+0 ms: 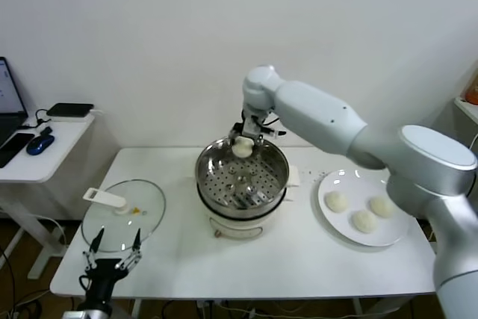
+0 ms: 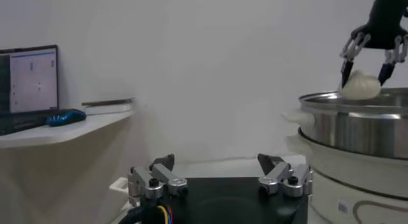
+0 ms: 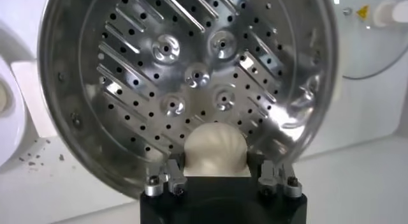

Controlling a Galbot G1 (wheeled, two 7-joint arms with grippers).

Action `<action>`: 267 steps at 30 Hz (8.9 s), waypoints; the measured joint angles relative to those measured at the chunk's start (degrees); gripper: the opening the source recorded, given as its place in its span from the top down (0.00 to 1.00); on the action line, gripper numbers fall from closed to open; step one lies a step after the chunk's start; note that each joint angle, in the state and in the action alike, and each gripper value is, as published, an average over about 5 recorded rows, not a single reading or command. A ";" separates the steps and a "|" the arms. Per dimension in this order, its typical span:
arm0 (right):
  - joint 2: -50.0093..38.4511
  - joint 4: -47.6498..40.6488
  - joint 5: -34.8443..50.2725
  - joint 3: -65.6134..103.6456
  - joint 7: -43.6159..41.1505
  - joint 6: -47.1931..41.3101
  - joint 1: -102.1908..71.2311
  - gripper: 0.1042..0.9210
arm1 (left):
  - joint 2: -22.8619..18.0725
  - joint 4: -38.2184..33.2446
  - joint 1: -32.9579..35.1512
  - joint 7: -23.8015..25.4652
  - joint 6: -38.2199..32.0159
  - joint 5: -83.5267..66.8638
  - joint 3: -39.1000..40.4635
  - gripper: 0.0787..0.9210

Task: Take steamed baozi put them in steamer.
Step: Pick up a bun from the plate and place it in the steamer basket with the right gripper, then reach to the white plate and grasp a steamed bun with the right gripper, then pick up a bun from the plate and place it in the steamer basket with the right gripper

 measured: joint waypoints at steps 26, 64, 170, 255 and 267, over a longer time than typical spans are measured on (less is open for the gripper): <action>2.24 -1.86 -10.55 3.89 1.39 1.82 -5.96 0.25 | -0.24 0.47 -0.28 -0.06 0.18 0.11 0.19 0.12; -21.82 11.38 38.25 -16.99 -1.84 -25.31 14.34 0.12 | -0.33 -0.86 -0.63 0.13 0.85 0.52 0.43 0.12; -27.49 -6.99 35.73 0.18 -0.30 -39.35 -12.50 0.23 | -0.29 0.85 -0.63 0.06 0.49 1.01 0.43 0.12; 9.62 -13.79 73.61 -29.46 1.30 -46.73 6.16 0.23 | -1.38 -0.26 -1.56 -0.04 -0.17 5.60 1.77 0.12; 9.61 -13.81 72.53 -29.46 1.50 -46.24 5.53 0.12 | -1.43 -0.03 -1.64 -0.05 -0.20 5.42 1.91 0.12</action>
